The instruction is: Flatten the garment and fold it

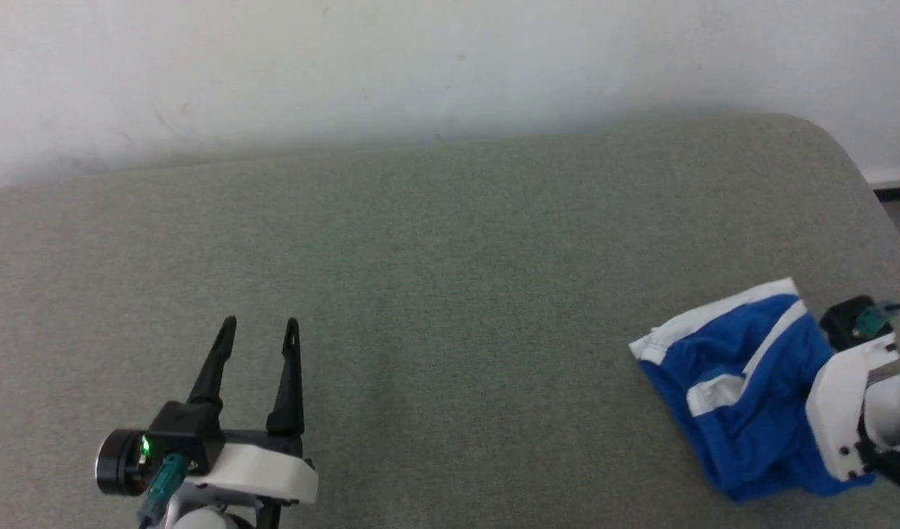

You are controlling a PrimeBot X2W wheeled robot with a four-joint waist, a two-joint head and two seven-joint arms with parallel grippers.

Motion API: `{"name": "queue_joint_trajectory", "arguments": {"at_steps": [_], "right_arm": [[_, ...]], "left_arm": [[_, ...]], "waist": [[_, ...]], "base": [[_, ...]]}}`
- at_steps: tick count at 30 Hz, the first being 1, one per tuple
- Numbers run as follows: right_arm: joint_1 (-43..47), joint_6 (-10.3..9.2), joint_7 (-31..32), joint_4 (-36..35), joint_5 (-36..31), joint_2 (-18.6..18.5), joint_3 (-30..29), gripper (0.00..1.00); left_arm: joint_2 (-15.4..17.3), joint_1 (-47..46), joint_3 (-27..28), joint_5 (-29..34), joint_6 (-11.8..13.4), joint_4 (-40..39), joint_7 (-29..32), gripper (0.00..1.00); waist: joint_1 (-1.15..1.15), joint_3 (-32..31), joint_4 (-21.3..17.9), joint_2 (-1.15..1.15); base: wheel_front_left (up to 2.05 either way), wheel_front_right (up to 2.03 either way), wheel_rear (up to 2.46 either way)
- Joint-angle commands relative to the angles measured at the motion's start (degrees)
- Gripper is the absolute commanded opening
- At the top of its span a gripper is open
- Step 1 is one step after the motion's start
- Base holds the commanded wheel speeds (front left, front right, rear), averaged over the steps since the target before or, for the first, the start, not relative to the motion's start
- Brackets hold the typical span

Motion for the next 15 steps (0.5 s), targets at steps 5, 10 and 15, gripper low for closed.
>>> {"name": "queue_joint_trajectory", "arguments": {"at_steps": [5,10,15], "right_arm": [[-4.8,-0.05,-5.4,6.1,-2.8,-3.3,-3.3,0.00],[-8.5,-0.05,-12.9,13.7,-6.6,-5.0,-8.7,0.00],[-10.7,-0.05,-20.5,21.4,-10.5,-2.8,-13.9,1.00]], "left_arm": [[0.3,-5.1,-1.6,1.3,-1.1,-0.2,-0.1,1.00],[0.9,-9.0,-2.6,2.0,-1.9,0.3,-0.1,1.00],[1.0,-10.5,-2.9,2.1,-1.9,1.0,-0.1,1.00]], "waist": [[0.00,9.8,-5.5,0.00],[0.00,13.1,-5.1,0.00],[0.00,13.9,-4.3,0.00]], "base": [[0.00,0.00,0.00],[0.00,0.00,0.00],[0.00,0.00,0.00]]}}
